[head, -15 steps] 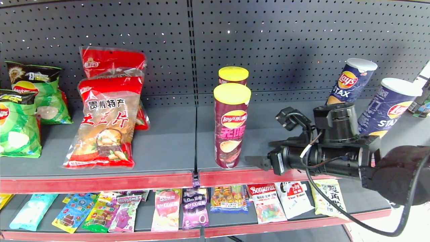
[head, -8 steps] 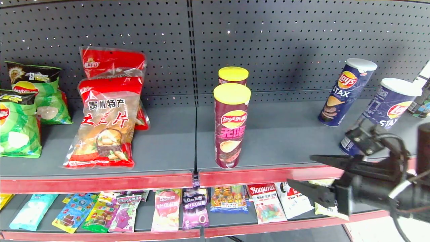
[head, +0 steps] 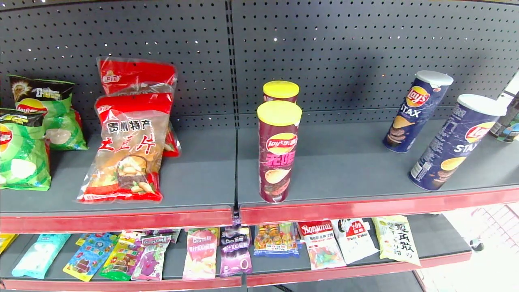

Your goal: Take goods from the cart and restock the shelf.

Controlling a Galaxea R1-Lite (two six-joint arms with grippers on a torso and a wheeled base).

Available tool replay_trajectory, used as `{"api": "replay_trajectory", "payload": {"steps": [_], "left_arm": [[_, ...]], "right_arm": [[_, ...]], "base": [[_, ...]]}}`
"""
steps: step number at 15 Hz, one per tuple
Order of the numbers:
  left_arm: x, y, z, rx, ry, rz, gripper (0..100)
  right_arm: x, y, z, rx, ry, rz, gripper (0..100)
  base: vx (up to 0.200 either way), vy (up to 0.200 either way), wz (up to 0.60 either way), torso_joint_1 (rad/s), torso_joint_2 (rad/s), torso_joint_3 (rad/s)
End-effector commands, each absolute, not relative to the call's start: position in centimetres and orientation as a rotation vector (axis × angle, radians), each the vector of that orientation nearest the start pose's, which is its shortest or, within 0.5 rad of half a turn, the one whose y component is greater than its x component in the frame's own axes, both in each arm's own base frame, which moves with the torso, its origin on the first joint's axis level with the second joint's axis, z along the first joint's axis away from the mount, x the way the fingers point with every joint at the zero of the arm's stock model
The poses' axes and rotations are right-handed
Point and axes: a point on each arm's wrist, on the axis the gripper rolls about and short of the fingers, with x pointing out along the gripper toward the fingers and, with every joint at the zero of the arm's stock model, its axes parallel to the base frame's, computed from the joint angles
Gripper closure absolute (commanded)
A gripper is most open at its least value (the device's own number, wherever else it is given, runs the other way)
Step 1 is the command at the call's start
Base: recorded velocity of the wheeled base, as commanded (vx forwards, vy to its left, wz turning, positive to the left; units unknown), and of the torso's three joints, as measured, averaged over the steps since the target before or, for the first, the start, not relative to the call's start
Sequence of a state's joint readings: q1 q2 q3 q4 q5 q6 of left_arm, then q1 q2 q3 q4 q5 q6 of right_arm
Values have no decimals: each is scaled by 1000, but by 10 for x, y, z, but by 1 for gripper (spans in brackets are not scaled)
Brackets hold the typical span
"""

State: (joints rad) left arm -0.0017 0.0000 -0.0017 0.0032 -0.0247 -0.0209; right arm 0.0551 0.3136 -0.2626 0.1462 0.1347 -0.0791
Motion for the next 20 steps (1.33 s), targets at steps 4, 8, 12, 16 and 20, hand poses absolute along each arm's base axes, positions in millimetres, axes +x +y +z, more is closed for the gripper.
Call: {"api": "replay_trajectory", "payload": {"steps": [4, 8, 12, 16, 20], "left_arm": [[-23, -1, 76, -21, 2, -26, 0], [-23, -1, 76, -21, 2, -26, 0], [-23, -1, 76, -20, 2, -26, 0], [-23, -1, 76, 2, 2, -34, 0], [-23, -1, 76, 2, 2, -34, 0]], "right_arm": [[-22, 1, 86, -40, 104, -70, 0], [-24, 3, 85, -79, 65, 106, 0], [-28, -1, 84, -38, 24, -67, 0], [-28, 2, 84, 24, 27, 118, 0], [-26, 1, 83, 46, 0, 57, 0]], "base": [[0, 0, 0, 0, 0, 0], [0, 0, 0, 0, 0, 0], [0, 0, 0, 0, 0, 0], [0, 0, 0, 0, 0, 0], [0, 0, 0, 0, 0, 0]]}}
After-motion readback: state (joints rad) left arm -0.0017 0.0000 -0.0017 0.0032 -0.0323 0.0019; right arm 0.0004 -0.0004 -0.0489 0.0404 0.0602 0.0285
